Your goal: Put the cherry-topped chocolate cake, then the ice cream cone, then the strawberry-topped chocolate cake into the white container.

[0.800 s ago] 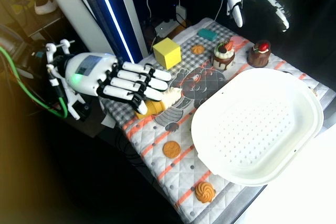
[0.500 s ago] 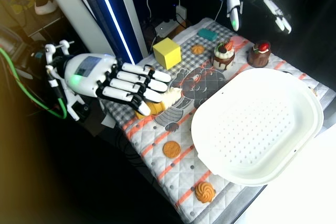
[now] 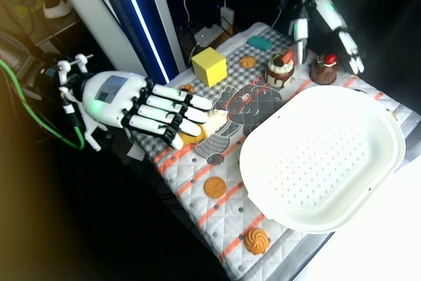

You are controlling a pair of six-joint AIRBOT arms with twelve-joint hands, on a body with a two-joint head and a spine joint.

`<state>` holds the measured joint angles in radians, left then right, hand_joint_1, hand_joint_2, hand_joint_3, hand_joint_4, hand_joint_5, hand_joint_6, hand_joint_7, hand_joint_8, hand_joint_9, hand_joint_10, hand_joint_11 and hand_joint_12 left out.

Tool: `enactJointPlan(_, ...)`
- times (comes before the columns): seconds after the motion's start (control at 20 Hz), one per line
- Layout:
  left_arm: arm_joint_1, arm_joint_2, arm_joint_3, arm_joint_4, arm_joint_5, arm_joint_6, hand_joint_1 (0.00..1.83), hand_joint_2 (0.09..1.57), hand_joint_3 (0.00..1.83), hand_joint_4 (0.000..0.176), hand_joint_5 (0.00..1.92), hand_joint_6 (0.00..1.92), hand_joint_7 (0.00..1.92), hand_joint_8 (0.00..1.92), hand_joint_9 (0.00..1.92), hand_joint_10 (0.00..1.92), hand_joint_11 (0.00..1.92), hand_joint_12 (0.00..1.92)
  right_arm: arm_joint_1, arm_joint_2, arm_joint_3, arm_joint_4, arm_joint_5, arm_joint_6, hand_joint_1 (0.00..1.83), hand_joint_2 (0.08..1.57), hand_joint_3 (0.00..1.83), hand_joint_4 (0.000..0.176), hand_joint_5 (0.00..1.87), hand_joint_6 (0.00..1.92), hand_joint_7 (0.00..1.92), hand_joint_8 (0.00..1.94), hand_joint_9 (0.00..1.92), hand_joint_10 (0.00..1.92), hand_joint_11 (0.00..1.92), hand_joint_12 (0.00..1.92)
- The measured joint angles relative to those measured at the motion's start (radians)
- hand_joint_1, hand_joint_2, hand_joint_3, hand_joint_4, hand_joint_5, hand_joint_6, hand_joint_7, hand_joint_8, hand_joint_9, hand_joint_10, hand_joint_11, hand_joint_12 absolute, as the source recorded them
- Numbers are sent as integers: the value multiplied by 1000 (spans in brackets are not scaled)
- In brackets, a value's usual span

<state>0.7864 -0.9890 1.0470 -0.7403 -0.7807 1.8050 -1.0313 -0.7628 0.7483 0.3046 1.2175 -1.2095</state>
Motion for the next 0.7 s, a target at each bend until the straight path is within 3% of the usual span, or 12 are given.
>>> enactJointPlan(0.05, -8, -10, 14, -13, 9, 0, 1306, 1138, 0, 0, 656, 97, 842, 964, 626, 779, 135, 1674, -1, 0, 0, 2, 2, 0, 693, 1295, 0, 0, 14, 6, 81, 13, 0, 464, 0, 1366)
enactJointPlan(0.1, -16, -10, 20, -14, 3, 2, 1254, 1173, 0, 0, 796, 801, 885, 1305, 754, 1295, 516, 1851, -1, 0, 0, 3, 1, 1, 703, 1301, 2, 0, 14, 6, 74, 8, 0, 431, 0, 1355)
enactJointPlan(0.15, -16, -10, 21, -11, -9, 1, 1223, 1187, 2, 0, 846, 974, 841, 1409, 720, 1408, 596, 1841, -2, 0, 0, -1, 3, 1, 707, 1308, 4, 0, 9, 4, 63, 3, 0, 382, 0, 1339)
enactJointPlan(0.2, -18, -10, 16, -9, -15, 5, 1311, 1204, 3, 0, 806, 1112, 785, 1365, 724, 1512, 537, 1753, -2, 0, 0, -1, 2, 2, 726, 1312, 2, 0, 12, 4, 56, 0, 0, 342, 0, 1278)
enactJointPlan(0.3, -18, -3, 0, -1, -23, 11, 1323, 1233, 4, 0, 752, 1216, 701, 1434, 706, 1587, 467, 1752, -5, 0, 0, 6, 4, 2, 731, 1323, 5, 0, 2, 0, 27, 4, 0, 263, 0, 1244)
enactJointPlan(0.4, -23, 16, -31, 7, -42, 3, 1335, 1233, 0, 0, 733, 1294, 720, 1381, 692, 1542, 392, 1665, -9, 0, 0, 6, 3, 3, 761, 1325, 1, 0, 11, 3, 31, 5, 0, 224, 0, 1232)
enactJointPlan(0.5, -37, 25, -47, 32, -60, 2, 1333, 1239, 1, 0, 711, 1317, 711, 1388, 684, 1560, 397, 1651, -9, 0, 0, 6, 5, 3, 681, 1331, 2, 0, 18, 5, 41, 5, 7, 262, 0, 1316)
enactJointPlan(0.7, -79, 48, -55, 68, -126, 0, 1333, 1203, 0, 0, 773, 1173, 778, 1306, 778, 1483, 546, 1660, -9, 0, 0, 8, 5, 4, 665, 1354, 5, 0, 2, 0, 0, 0, 1, 128, 0, 1200)
